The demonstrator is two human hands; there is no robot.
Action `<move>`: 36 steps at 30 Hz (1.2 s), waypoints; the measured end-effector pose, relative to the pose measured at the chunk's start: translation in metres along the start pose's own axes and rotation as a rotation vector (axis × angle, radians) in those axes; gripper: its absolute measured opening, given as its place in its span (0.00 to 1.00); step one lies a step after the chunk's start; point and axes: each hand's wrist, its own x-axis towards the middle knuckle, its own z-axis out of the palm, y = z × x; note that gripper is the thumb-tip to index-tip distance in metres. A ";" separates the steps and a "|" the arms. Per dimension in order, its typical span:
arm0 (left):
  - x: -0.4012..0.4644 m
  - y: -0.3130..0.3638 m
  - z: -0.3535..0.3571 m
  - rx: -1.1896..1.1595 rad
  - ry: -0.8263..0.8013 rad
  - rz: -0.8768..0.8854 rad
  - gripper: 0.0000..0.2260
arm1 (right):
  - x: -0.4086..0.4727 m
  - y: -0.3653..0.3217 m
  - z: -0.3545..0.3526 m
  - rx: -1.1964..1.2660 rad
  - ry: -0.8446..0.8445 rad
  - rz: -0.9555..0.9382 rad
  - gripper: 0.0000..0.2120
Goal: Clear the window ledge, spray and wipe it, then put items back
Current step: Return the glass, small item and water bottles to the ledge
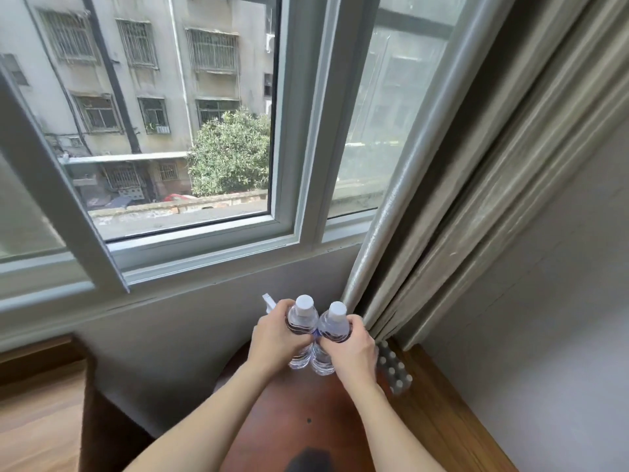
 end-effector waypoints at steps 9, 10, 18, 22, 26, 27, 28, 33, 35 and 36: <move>-0.075 -0.044 -0.127 -0.083 0.104 0.030 0.28 | -0.110 -0.082 0.031 0.044 -0.017 -0.127 0.22; -0.083 -0.051 -0.144 -0.090 0.121 0.028 0.27 | -0.122 -0.092 0.039 0.044 -0.023 -0.140 0.22; -0.150 -0.111 -0.259 -0.046 0.373 -0.036 0.26 | -0.208 -0.161 0.101 0.061 -0.172 -0.277 0.23; -0.181 -0.136 -0.302 -0.035 0.493 -0.113 0.24 | -0.238 -0.191 0.132 0.058 -0.262 -0.366 0.23; -0.207 -0.152 -0.338 -0.039 0.622 -0.174 0.25 | -0.261 -0.221 0.159 0.064 -0.370 -0.469 0.22; -0.213 -0.157 -0.346 -0.036 0.645 -0.193 0.25 | -0.266 -0.228 0.166 0.069 -0.398 -0.490 0.23; -0.219 -0.160 -0.353 -0.036 0.667 -0.212 0.24 | -0.272 -0.234 0.173 0.073 -0.428 -0.513 0.23; -0.247 -0.184 -0.383 -0.058 0.767 -0.305 0.24 | -0.303 -0.263 0.205 0.097 -0.566 -0.590 0.21; -0.260 -0.194 -0.395 -0.075 0.803 -0.334 0.25 | -0.317 -0.276 0.217 0.096 -0.616 -0.616 0.21; -0.267 -0.200 -0.401 -0.081 0.822 -0.345 0.26 | -0.326 -0.282 0.223 0.089 -0.634 -0.638 0.22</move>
